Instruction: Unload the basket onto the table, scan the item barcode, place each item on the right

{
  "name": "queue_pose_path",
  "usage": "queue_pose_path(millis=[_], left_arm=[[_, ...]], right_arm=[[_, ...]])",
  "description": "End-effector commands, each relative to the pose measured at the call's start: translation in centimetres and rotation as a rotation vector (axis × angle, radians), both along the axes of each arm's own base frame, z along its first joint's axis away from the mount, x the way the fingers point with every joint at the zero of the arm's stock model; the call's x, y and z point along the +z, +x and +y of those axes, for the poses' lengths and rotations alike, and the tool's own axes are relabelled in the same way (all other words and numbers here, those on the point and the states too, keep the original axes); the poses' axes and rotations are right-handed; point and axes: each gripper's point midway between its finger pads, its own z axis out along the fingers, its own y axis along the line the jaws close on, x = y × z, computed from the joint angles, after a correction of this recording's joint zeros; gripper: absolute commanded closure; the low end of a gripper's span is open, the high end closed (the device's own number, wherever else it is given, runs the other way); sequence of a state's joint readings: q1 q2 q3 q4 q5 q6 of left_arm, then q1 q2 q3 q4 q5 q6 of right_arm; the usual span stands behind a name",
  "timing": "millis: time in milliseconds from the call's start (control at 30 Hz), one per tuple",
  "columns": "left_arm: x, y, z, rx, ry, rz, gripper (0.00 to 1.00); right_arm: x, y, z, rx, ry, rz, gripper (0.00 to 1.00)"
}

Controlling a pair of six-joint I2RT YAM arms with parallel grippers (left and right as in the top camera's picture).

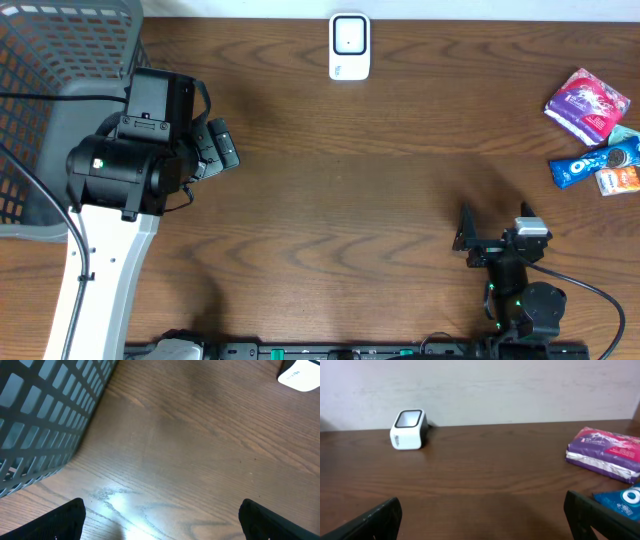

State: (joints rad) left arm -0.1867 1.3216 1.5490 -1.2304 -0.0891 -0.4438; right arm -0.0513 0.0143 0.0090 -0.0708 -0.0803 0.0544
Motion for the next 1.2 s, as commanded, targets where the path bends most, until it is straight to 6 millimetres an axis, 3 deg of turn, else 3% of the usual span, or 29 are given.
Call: queue_pose_path(millis=[0, 367, 1167], left_arm=[[0.4, -0.1, 0.4, 0.006, 0.015, -0.012, 0.02], [0.4, -0.1, 0.4, 0.006, 0.015, -0.012, 0.02], [0.4, -0.1, 0.4, 0.006, 0.015, -0.012, 0.02]], right_arm=[[-0.1, 0.0, -0.6, -0.033, 0.031, 0.001, 0.01], [-0.1, 0.0, 0.2, 0.011, -0.118, -0.003, 0.01], [0.1, 0.0, 0.5, 0.027, -0.112, -0.010, 0.01]])
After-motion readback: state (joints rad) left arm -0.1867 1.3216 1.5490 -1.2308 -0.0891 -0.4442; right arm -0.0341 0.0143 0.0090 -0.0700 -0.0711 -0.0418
